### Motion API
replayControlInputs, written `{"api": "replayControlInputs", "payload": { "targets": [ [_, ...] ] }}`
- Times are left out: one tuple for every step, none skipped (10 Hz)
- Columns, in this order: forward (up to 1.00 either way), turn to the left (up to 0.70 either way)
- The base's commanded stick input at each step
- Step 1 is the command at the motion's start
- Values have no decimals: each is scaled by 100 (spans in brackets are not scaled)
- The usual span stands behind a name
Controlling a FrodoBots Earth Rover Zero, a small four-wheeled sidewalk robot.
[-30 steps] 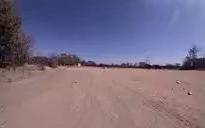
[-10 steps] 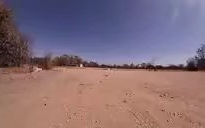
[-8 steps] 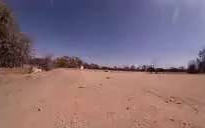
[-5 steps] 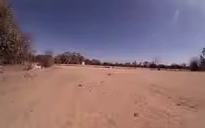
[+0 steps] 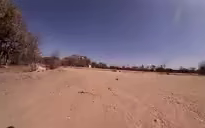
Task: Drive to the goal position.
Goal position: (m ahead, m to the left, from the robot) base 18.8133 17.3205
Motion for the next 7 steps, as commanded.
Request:
{"api": "replayControlInputs", "payload": {
  "targets": [
    [100,0],
    [100,0],
    [100,0],
    [100,0],
    [100,0],
    [100,0],
    [100,0]
  ]
}}
